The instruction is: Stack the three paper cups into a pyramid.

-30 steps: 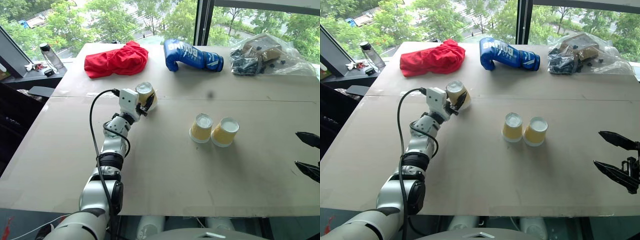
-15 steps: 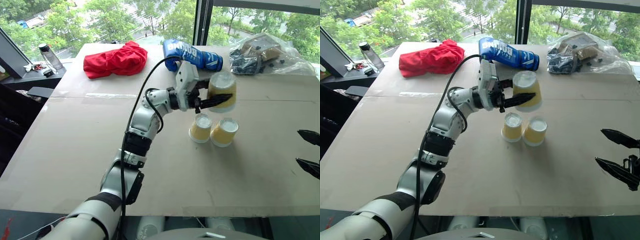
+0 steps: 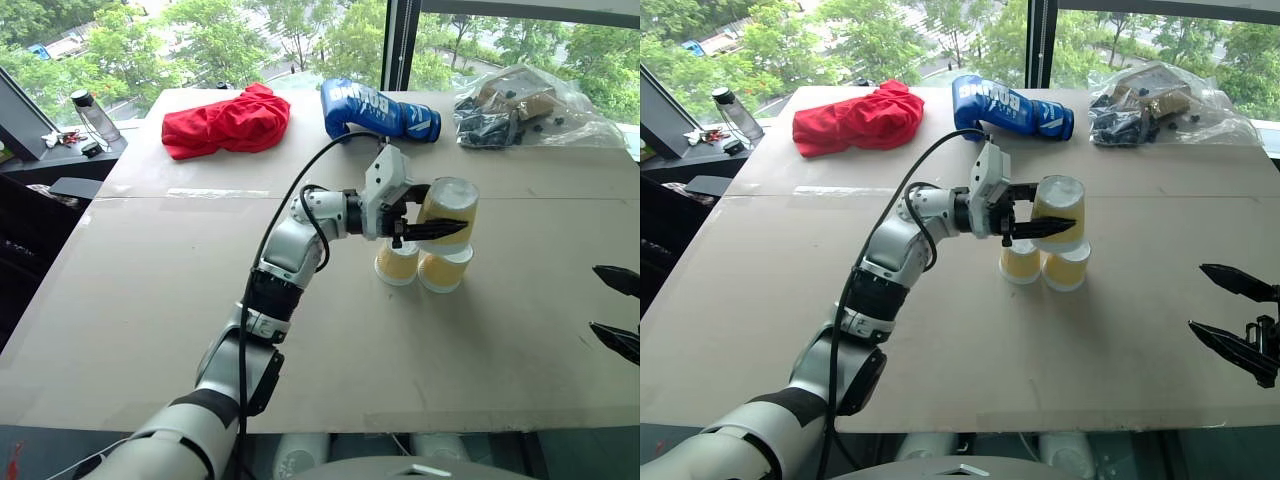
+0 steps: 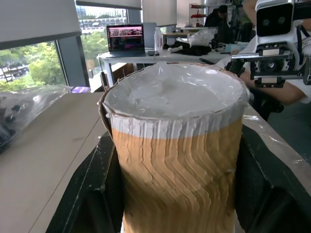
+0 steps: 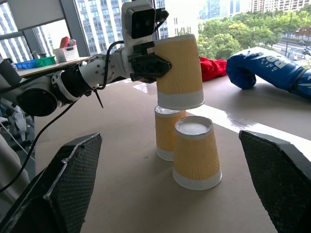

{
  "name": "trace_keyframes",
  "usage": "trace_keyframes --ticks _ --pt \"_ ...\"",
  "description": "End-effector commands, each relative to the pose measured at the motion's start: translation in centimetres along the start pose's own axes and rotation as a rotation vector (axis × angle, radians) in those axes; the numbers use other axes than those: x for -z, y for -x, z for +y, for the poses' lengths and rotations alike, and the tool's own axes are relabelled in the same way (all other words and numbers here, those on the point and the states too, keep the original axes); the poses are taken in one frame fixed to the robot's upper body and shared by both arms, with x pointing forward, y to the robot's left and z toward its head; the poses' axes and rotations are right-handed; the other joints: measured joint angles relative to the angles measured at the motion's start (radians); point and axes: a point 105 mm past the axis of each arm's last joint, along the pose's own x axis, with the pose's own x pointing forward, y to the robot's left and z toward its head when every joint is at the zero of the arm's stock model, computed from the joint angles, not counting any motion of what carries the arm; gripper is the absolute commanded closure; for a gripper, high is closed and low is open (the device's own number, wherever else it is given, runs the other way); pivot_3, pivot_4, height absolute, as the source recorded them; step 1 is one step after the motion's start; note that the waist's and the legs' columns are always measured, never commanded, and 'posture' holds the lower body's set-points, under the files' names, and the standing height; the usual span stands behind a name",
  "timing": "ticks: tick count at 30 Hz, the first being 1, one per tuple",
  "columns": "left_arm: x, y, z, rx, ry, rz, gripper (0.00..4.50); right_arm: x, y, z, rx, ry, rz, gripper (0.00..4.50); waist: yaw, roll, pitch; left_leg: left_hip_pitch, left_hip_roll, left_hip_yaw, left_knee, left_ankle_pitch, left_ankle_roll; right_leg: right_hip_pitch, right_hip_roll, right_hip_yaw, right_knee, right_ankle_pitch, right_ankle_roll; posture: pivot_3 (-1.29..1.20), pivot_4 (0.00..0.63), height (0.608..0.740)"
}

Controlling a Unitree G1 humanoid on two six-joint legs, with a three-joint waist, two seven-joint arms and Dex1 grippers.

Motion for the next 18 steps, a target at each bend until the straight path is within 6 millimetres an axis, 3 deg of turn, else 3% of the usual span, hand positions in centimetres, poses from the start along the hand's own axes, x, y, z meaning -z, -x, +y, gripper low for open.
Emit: trace_keyframes --ticks 1,10,15,18 --pt "-1.06 -0.22 -0.43 0.021 -0.045 -0.016 2.15 -1.17 0.11 0.43 -0.024 0.058 -0.013 0.0 0.0 0.0 0.0 0.0 0.0 0.0 0.0 0.0 0.0 0.0 0.0 0.0 0.0 0.0 0.0 0.0 0.15 0.74" --pt "-0.69 -0.3 -0.59 0.013 -0.016 -0.023 2.15 -1.29 -0.04 0.38 -0.025 0.063 -0.019 0.0 0.002 0.0 0.0 0.0 0.0 0.0 0.0 0.0 0.0 0.0 0.0 0.0 0.0 0.0 0.0 0.0 0.15 0.74" --pt "-0.63 -0.26 -0.5 0.01 -0.02 -0.014 0.08 -1.56 -0.08 0.28 -0.021 0.072 -0.03 0.0 0.002 0.0 0.0 0.0 0.0 0.0 0.0 0.0 0.0 0.0 0.0 0.0 0.0 0.0 0.0 0.0 0.15 0.74" --pt "-0.53 -0.29 -0.61 0.014 -0.021 -0.012 0.03 -1.61 -0.12 0.21 -0.019 0.074 -0.034 0.0 0.002 0.0 0.0 0.0 0.0 0.0 0.0 0.0 0.0 0.0 0.0 0.0 0.0 0.0 0.0 0.0 0.15 0.74"
